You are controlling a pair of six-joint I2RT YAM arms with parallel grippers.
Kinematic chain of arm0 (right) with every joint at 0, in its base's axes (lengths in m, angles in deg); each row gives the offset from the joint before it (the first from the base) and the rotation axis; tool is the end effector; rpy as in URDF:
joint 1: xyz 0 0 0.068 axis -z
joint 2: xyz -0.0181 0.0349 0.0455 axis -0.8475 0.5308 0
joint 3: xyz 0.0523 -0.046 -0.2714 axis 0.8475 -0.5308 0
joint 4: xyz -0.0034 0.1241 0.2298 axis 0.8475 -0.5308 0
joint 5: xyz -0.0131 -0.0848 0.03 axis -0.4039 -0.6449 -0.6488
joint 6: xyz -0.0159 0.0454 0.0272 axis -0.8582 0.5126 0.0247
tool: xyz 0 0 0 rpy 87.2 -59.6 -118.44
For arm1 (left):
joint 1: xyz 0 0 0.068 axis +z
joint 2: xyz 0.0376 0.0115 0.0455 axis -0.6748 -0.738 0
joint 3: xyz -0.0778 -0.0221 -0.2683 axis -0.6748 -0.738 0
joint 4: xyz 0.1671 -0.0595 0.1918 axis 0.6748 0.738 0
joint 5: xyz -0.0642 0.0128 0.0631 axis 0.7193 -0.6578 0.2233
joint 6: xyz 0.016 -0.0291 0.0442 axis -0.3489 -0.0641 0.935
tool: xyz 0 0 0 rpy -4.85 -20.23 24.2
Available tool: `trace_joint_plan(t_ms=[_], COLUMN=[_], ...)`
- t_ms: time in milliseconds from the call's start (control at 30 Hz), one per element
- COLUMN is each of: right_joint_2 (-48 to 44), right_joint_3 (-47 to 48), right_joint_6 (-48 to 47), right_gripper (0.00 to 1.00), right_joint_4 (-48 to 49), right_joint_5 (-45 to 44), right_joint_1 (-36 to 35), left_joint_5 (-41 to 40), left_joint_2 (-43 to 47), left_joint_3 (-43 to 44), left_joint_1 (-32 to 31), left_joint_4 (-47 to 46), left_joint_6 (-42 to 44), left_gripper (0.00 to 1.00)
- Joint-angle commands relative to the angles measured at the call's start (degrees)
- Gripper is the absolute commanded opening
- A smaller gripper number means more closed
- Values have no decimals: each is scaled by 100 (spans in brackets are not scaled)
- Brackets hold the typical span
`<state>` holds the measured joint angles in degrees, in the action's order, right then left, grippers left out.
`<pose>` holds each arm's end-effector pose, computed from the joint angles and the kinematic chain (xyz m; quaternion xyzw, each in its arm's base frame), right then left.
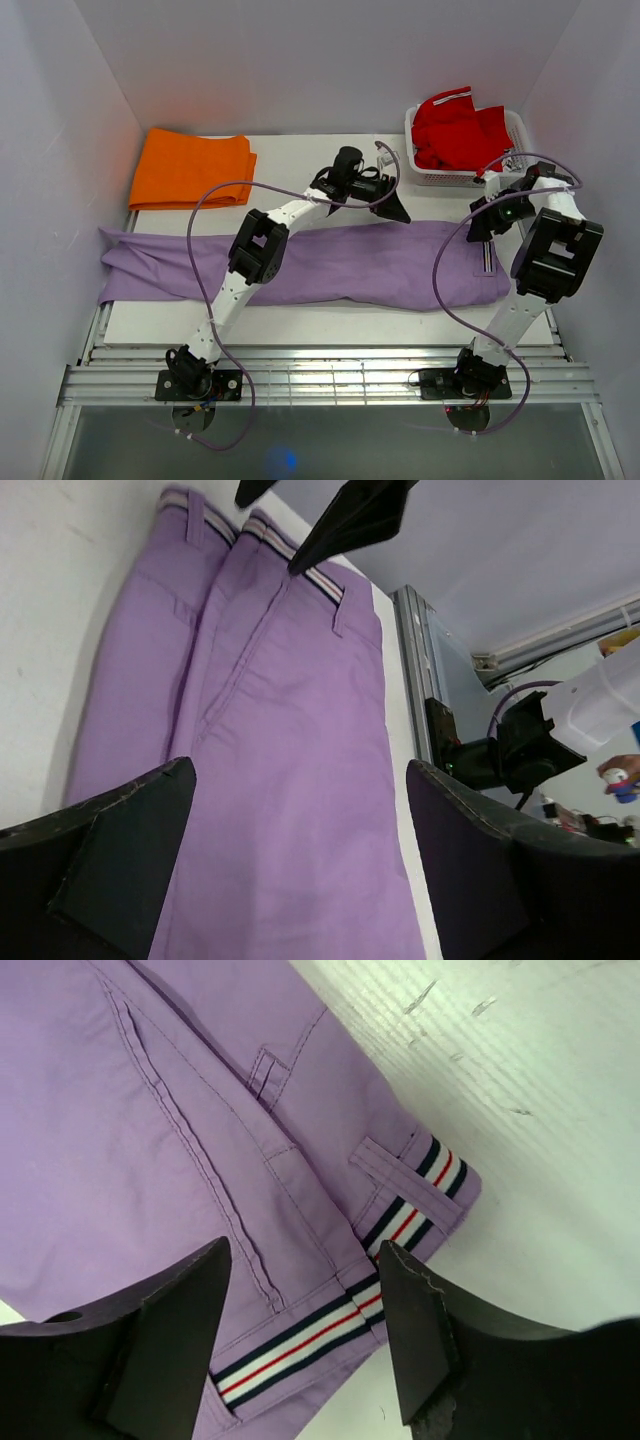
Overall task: Fold and stack the trousers
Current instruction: Fold the trousers
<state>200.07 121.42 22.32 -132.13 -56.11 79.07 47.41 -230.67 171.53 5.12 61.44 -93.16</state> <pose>0.3682 -0.1210 0.2041 -0.3217 0.9024 0.1612 0.2370 0.4481 -0.3841 0.1812 0.3593 0.6616 -0.6317 0.1845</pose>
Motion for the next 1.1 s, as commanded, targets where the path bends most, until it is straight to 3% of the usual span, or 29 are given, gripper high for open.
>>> trace_joint_plan(t_ms=[0, 167, 500, 800, 933, 1067], right_joint_2=[-495, -399, -241, 119, 366, 253], right_joint_3=[42, -151, -406, -187, -55, 60], right_joint_6=[-104, -227, -332, -561, -877, -1026], right_gripper=[68, 71, 68, 66, 54, 30], right_joint_4=[96, 289, 553, 615, 316, 17], right_joint_5=[40, -346, -505, -566, -637, -470], right_joint_1=[-3, -38, -293, -381, -451, -451], left_joint_5=[17, -986, -2840, -2824, -2762, -2789], left_joint_2=[60, 183, -10, 87, 87, 113], left_joint_3=[-2, -397, -12, -512, -521, -565], left_joint_1=[-65, -65, -74, -65, -65, -56], left_joint_4=[828, 1367, 2008, 2000, 1947, 1965], left_joint_6=[-336, -318, -511, -968, -1029, -1030], left_gripper=[98, 98, 98, 98, 98, 98])
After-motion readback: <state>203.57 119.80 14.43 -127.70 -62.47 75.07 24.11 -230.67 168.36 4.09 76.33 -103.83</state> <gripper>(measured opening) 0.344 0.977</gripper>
